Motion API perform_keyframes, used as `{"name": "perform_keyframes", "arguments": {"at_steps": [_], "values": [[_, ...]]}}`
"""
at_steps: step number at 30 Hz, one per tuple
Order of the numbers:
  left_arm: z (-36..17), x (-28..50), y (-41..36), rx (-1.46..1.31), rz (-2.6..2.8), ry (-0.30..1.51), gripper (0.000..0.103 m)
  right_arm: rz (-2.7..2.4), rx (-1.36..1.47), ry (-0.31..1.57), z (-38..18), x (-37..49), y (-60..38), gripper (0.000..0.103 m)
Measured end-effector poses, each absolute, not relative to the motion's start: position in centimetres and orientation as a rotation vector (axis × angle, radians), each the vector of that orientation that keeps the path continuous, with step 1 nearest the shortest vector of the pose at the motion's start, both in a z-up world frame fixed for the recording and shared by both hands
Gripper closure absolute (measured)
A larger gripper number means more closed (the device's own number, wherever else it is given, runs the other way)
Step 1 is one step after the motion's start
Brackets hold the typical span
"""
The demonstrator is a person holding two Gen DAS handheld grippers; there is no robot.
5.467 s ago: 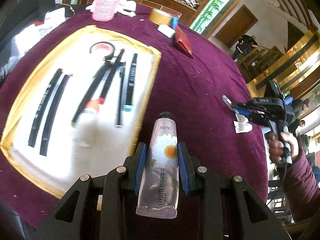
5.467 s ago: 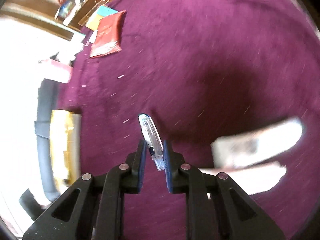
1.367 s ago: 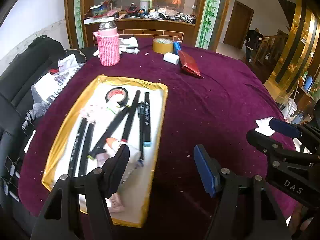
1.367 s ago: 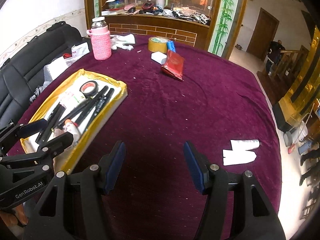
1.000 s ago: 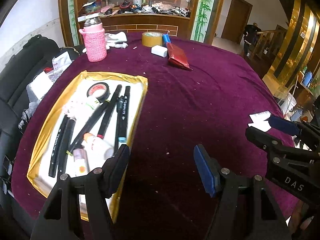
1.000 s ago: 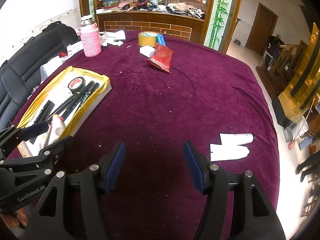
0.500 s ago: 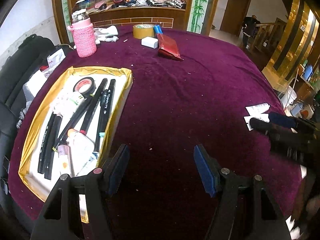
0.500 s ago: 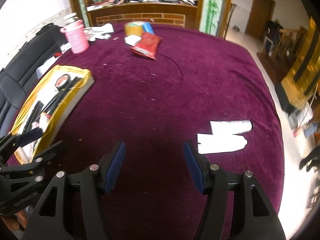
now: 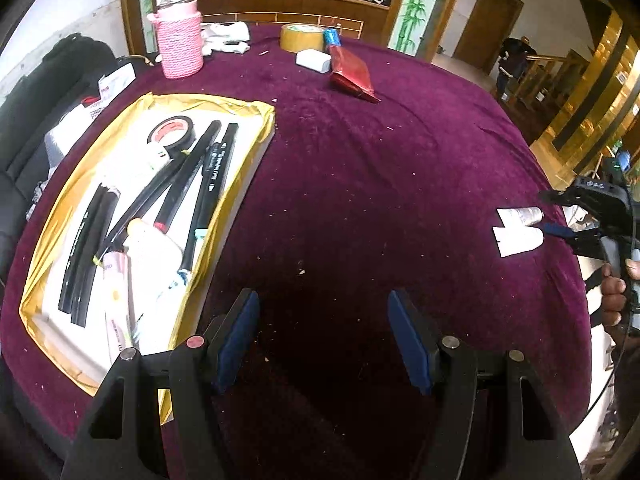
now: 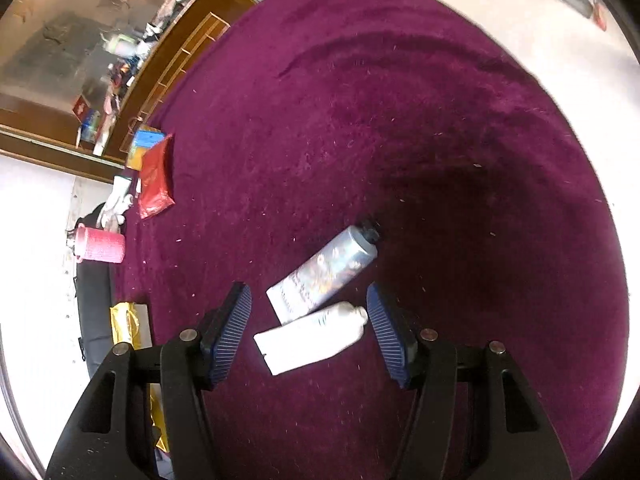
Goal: Organize objects
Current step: 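Grasp a silver L'Occitane cream tube with the right gripper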
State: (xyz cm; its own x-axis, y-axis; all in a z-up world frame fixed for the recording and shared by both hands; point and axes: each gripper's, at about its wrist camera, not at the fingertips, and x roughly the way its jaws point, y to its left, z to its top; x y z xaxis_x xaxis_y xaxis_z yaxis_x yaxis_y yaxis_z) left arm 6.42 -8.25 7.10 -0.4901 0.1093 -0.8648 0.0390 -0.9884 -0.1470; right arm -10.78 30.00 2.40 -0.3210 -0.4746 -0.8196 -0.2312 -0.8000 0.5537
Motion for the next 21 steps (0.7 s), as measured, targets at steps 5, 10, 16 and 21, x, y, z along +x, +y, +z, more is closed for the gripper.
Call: {"name": "perform_keyframes", "arguments": {"at_steps": [5, 10, 16, 21], "values": [[7.3, 6.9, -8.6, -1.563, 2.684, -0.234, 0.042, -2.291, 1.781, -0.823, 1.2, -12.6, 27.8, 0.041], [7.3, 7.5, -8.8, -1.569, 2.694, -0.244, 0.042, -2.439, 1.794, -0.440, 1.5, -14.7, 23.6, 0.041], [7.3, 7.9, -8.9, -1.578, 2.698, -0.251, 0.042, -2.451, 1.739, -0.195, 1.4, -14.3, 19.4, 0.063], [7.2, 7.7, -8.9, -1.577, 2.687, -0.271, 0.042, -2.306, 1.704, -0.097, 1.2, -12.1, 16.1, 0.076]]}}
